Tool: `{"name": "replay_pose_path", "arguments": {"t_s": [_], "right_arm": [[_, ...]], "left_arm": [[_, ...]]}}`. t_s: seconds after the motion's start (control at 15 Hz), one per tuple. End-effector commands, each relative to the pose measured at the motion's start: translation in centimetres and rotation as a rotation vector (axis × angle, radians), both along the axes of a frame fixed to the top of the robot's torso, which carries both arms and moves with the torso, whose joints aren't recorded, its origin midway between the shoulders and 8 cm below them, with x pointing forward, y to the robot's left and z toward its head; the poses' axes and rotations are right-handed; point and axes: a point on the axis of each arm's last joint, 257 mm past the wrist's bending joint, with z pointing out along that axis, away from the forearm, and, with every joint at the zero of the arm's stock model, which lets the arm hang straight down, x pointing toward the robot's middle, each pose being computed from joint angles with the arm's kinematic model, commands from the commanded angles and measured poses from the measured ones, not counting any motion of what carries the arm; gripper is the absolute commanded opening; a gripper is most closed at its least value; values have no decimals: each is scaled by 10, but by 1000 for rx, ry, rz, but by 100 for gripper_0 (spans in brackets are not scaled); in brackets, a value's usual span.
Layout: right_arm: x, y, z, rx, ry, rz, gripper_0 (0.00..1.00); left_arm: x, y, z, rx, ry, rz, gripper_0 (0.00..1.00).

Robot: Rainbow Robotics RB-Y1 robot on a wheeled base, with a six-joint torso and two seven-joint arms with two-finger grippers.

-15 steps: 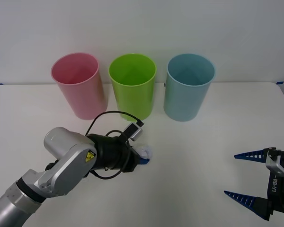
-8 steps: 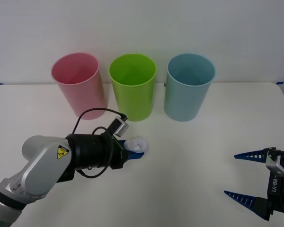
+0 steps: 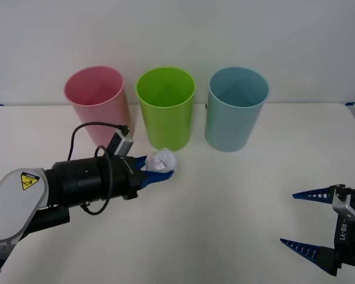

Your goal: Put cans in the blue bin and PET bottles in the pink bin and trash in the green bin.

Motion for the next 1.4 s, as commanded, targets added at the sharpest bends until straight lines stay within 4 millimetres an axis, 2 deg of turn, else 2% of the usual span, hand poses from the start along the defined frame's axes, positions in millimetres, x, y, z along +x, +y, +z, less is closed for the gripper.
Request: {"name": "replay_pose_path", "arguments": {"t_s": [0.07, 0.13, 0.47, 0.8, 0.93, 1.2, 1.4], "right_arm": [[0, 0, 0, 0, 0, 0, 100], [0, 0, 0, 0, 0, 0, 100], [0, 0, 0, 0, 0, 0, 100], [0, 0, 0, 0, 0, 0, 100], [0, 0, 0, 0, 0, 0, 100], [0, 0, 0, 0, 0, 0, 100], [0, 0, 0, 0, 0, 0, 100]], "left_arm": [[6, 0, 40, -93, -97, -16, 0], [7, 0, 59, -138, -129, -28, 0], [18, 13, 120, -265, -228, -12, 0], [15, 36, 186, -362, -329, 23, 0], [16, 39, 207, -385, -372, 48, 0], [22, 38, 224, -406, -354, 128, 0], [32, 37, 223, -395, -266, 163, 0]]}}
